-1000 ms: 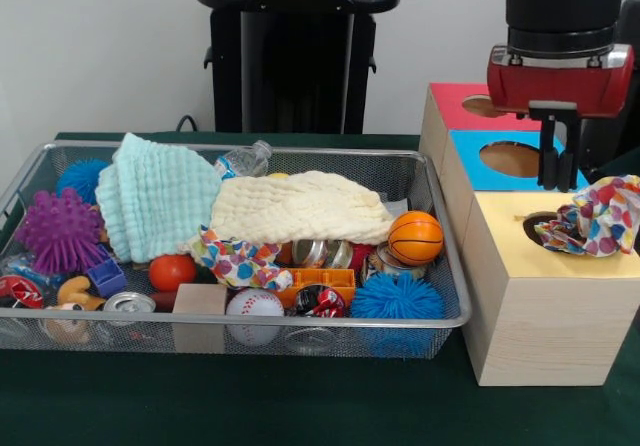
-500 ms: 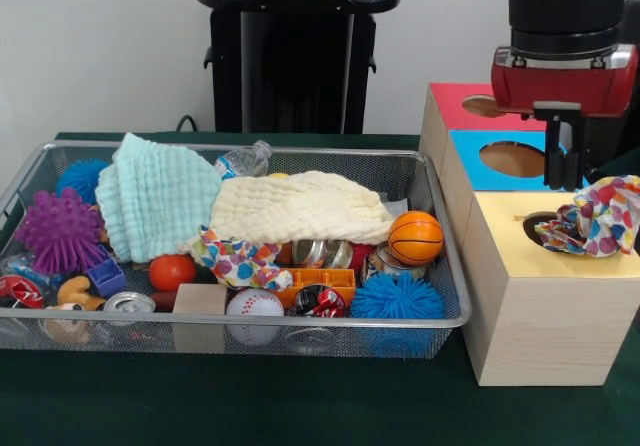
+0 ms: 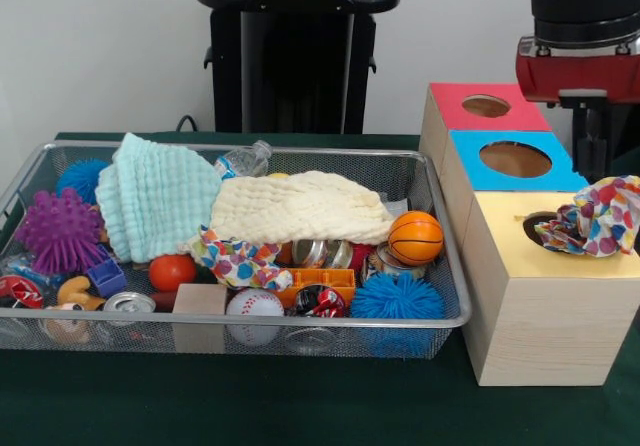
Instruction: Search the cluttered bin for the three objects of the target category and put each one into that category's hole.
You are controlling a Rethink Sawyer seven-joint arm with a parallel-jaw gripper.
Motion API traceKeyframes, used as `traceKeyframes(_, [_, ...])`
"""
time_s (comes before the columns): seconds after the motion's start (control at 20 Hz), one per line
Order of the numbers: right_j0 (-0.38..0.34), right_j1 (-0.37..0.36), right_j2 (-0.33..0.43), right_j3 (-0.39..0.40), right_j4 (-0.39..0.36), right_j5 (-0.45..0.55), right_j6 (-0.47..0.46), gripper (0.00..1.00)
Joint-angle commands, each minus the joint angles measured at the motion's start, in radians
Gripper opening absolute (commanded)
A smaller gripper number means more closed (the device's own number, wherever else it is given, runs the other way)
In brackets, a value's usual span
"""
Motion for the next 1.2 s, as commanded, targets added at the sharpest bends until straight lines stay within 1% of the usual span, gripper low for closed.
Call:
traceKeyframes(0.05, [-0.065, -0.018, 0.083, 0.144, 0.038, 0.101, 0.009, 0.0])
traceKeyframes(0.35, [-0.08, -0.027, 0.097, 0.162, 0.04, 0.088, 0.01, 0.0])
traceKeyframes(0.45, [-0.085, -0.036, 0.108, 0.182, 0.047, 0.078, 0.013, 0.0])
traceKeyframes(0.65, [-0.089, -0.032, 0.124, 0.185, 0.056, 0.061, 0.023, 0.0])
traceKeyframes(0.85, [-0.069, -0.022, 0.113, 0.163, 0.058, 0.052, 0.054, 0.0])
traceKeyframes(1.05, [-0.029, -0.017, 0.077, 0.123, 0.052, 0.068, 0.103, 0.0])
traceKeyframes(1.1, [-0.019, -0.017, 0.065, 0.114, 0.049, 0.067, 0.11, 1.0])
traceKeyframes(1.2, [-0.015, -0.012, 0.058, 0.103, 0.046, 0.07, 0.114, 1.0])
